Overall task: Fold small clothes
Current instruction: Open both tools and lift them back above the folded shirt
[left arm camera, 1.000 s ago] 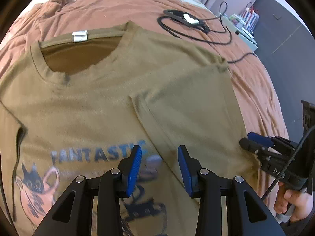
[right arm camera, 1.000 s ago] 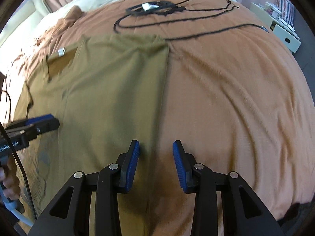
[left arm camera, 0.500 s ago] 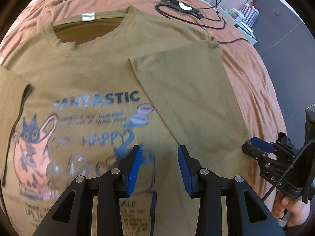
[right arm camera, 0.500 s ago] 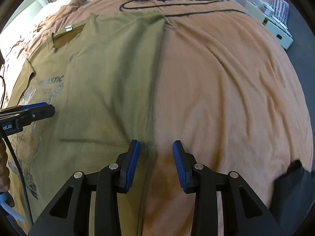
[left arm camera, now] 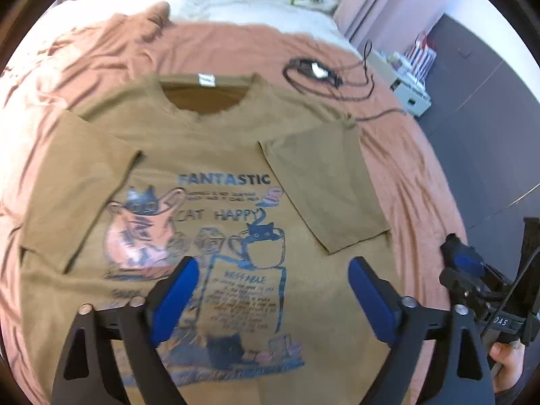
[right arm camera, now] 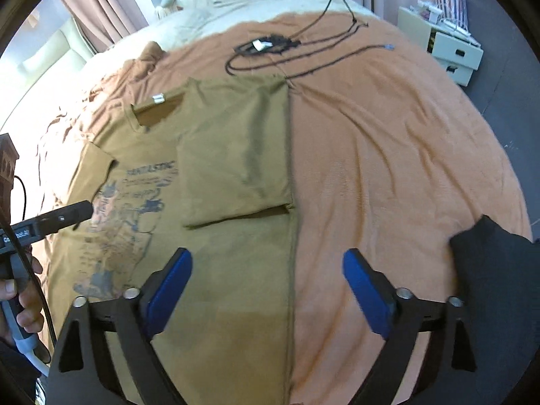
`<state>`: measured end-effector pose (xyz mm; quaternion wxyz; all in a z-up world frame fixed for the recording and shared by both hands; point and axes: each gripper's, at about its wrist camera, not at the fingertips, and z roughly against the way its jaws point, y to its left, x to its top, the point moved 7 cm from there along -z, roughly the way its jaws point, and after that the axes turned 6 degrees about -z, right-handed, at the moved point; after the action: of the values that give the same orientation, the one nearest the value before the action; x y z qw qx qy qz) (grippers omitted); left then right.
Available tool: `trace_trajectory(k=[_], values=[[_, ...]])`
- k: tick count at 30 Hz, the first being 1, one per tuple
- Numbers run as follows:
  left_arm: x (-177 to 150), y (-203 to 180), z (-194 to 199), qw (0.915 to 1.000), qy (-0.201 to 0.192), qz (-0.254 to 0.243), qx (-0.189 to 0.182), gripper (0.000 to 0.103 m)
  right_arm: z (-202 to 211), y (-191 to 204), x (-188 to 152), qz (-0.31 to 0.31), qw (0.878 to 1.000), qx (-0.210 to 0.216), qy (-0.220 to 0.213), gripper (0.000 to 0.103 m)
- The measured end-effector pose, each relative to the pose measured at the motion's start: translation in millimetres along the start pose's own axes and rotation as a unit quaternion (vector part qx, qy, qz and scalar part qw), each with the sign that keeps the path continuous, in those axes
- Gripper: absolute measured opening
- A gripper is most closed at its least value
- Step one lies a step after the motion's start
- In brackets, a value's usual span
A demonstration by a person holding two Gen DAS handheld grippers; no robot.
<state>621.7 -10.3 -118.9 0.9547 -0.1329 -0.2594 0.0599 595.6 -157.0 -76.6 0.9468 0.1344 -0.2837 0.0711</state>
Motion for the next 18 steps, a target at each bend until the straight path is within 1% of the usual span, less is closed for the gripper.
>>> trace_trajectory(k=[1, 3, 5, 8, 11, 14, 18], values=[[-0.9, 2.4, 9.1, 1.0000, -0.009, 0.002, 0.001, 0.095, 7.4, 3.3, -3.2, 0.003, 1.000, 0.001, -0.003, 0.103], [-3.9, 9.3, 31.2, 0.9994, -0.031, 0.011, 0.003, 0.097, 22.6, 9.3, -10.3, 0.009, 1.000, 0.004, -0.008, 0.103], [-9.7, 17.0, 49.6, 0.9987, -0.044, 0.027, 0.000, 0.098, 37.7, 14.5, -17.4, 0.015, 1.000, -0.001, -0.017, 0.103], [-20.2, 28.2, 74.9, 0.9978, -0.051, 0.040, 0.006, 0.098, 59.7, 22.5, -31.3, 0.019, 0.999, 0.005, -0.026, 0.103], [-28.5, 35.5, 102.5, 0.9968, -0.069, 0.034, 0.021, 0.098, 74.6, 24.2, -41.6, 0.020, 0.999, 0.001, -0.035, 0.103], [-37.9, 40.0, 131.2, 0.9950, -0.090, 0.015, 0.042, 0.098, 90.7, 24.8, -53.2, 0.009, 0.999, 0.012, -0.043, 0.103], [-51.6, 44.6, 171.2, 0.9909, -0.124, -0.002, 0.053, 0.098, 118.7, 26.7, -69.1, 0.009, 0.997, 0.008, -0.075, 0.103]])
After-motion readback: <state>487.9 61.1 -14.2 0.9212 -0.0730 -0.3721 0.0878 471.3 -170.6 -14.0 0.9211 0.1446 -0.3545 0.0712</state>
